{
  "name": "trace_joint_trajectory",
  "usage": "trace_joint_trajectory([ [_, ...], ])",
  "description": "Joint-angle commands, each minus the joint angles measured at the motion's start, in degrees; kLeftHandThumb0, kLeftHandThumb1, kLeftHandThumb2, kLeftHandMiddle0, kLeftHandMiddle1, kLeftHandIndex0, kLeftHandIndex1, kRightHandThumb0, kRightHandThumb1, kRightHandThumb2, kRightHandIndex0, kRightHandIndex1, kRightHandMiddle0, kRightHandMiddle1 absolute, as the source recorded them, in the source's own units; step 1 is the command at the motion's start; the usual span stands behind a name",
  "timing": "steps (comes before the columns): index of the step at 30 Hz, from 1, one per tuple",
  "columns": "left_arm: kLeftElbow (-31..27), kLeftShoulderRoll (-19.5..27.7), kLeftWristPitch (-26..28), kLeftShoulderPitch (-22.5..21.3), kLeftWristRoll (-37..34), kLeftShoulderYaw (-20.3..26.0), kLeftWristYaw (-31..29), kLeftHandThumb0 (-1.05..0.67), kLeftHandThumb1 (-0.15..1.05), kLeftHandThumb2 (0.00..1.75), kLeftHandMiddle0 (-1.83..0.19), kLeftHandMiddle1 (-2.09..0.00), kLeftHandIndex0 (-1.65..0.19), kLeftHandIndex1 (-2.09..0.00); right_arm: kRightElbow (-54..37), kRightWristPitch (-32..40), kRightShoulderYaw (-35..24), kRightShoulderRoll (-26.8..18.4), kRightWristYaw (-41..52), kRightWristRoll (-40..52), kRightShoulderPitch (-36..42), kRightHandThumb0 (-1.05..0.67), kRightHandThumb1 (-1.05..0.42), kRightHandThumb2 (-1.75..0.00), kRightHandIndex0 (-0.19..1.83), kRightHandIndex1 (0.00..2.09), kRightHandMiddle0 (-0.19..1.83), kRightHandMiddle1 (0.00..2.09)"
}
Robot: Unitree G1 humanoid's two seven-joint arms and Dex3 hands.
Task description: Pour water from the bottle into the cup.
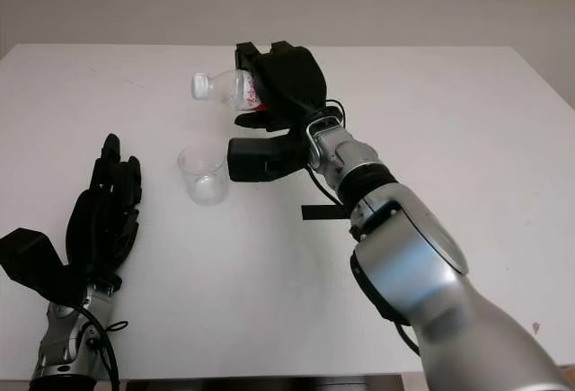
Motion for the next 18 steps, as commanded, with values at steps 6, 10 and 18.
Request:
trace_joint_trajectory([
  [6,2.2,-1.2,0.2,0.8,-0.1,-0.3,0.2,-0.76,1.05,0.45,0.16,-0.05,0.16,-0.05,0.8,-1.3,3.5,-1.8,-3.9,-3.2,-3.0,-0.44,-1.05,-0.24,1.31,2.09,0.75,2.09],
  [10,2.2,-1.2,0.0,0.8,0.2,-0.3,0.4,-0.76,1.05,0.45,0.16,-0.05,0.15,-0.05,1.0,0.5,6.8,-2.2,-4.8,-6.5,-3.9,-0.46,-1.05,-0.27,1.27,2.09,0.66,2.09],
  [18,2.2,-1.3,0.2,0.9,-0.1,-0.2,0.3,-0.75,1.05,0.46,0.16,-0.05,0.15,-0.05,1.3,5.1,13.2,-2.6,-8.7,-13.3,-5.2,-0.53,-1.05,-0.25,1.17,2.09,0.33,1.78],
])
